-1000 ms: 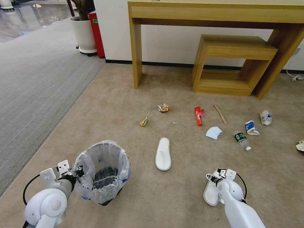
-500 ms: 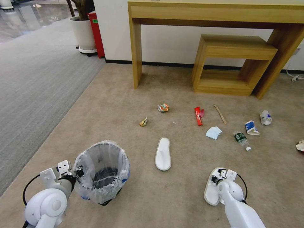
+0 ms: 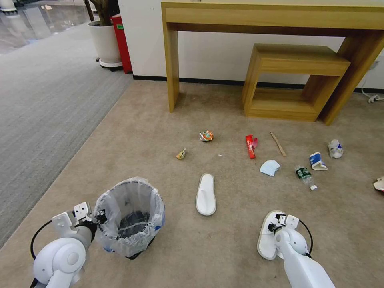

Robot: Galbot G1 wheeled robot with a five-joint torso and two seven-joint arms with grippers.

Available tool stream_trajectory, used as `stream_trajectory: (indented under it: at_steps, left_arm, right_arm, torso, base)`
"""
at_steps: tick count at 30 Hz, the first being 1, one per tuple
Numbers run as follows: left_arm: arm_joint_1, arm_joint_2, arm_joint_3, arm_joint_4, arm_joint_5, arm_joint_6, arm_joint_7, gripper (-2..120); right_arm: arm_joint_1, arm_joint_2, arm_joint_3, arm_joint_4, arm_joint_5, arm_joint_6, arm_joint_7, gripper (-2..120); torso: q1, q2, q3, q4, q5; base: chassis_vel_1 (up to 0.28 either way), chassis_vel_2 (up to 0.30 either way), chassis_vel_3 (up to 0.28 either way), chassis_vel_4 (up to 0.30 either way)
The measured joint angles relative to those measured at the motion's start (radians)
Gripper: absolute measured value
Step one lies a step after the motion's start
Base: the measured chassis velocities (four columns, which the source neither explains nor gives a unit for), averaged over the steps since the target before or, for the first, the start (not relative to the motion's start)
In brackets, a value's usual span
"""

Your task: Pick up the trash bin and place the garbage on the floor into it.

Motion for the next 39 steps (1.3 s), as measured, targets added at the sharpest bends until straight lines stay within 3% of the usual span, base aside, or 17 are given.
stream_trajectory:
  at_steps: [9, 26, 33, 39]
  left_arm:
    - [-0.006, -0.001, 0.010, 0.008, 0.001, 0.000, 0.001, 1]
    - [0.000, -0.005, 0.020, 0.008, 0.025, 0.000, 0.012, 1]
    - [0.005, -0.006, 0.031, 0.001, 0.039, 0.000, 0.015, 1]
    - [0.010, -0.004, 0.038, -0.002, 0.049, 0.000, 0.018, 1]
  right_arm:
    - [-0.039, -0.010, -0.005, 0.040, -0.043, 0.033, -0.053, 0]
    - [-0.152, -0.055, 0.003, 0.238, -0.062, 0.237, -0.254, 0]
    - [-0.193, -0.112, 0.028, 0.300, -0.119, 0.424, -0.538, 0]
    - [-0.211, -0.159, 0.035, 0.337, -0.130, 0.520, -0.674, 0]
  torso:
    - [0.000, 0.000, 0.000, 0.0000, 0.0001]
    - [0.000, 0.000, 0.000, -0.0001, -0.0001]
    - [0.000, 0.000, 0.000, -0.0001, 0.0000]
    - [0.000, 0.000, 0.000, -0.0002, -0.0001]
  base:
    - [0.000, 0.000, 0.000, 0.000]
    - [0.000, 0.000, 0.000, 0.000]
    - [0.000, 0.000, 0.000, 0.000]
    - [0.000, 0.000, 0.000, 0.000]
